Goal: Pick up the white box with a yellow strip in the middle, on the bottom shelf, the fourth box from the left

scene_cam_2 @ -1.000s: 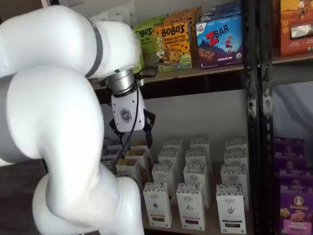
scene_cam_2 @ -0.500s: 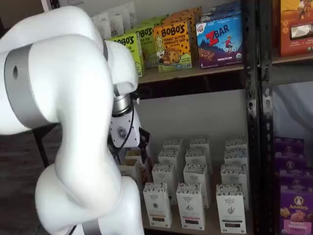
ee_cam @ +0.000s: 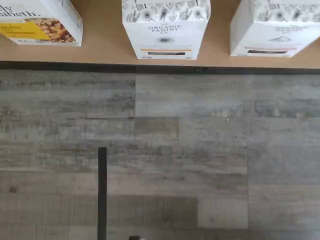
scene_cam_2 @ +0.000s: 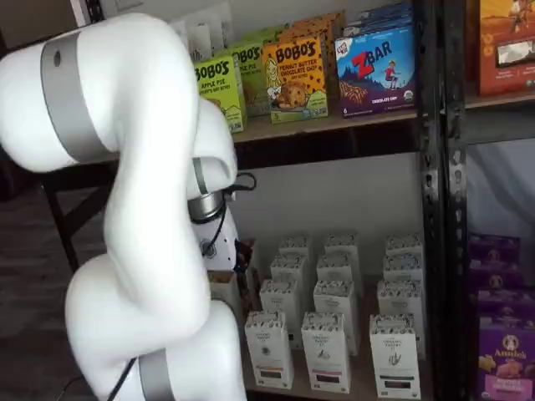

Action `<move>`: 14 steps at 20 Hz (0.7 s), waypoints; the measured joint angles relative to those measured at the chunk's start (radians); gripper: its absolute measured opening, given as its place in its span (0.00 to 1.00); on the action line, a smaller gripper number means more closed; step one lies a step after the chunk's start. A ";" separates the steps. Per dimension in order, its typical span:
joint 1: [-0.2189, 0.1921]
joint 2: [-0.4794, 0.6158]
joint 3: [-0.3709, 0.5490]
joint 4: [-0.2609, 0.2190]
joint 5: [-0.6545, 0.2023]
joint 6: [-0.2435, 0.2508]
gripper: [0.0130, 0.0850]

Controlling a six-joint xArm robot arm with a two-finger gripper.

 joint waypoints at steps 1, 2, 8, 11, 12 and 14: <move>0.000 0.035 -0.009 -0.001 -0.026 0.001 1.00; 0.000 0.064 -0.019 -0.004 -0.044 0.003 1.00; -0.019 0.269 -0.103 -0.039 -0.132 0.013 1.00; -0.031 0.352 -0.140 -0.023 -0.171 -0.012 1.00; -0.035 0.378 -0.153 -0.013 -0.183 -0.024 1.00; -0.043 0.432 -0.177 0.011 -0.212 -0.053 1.00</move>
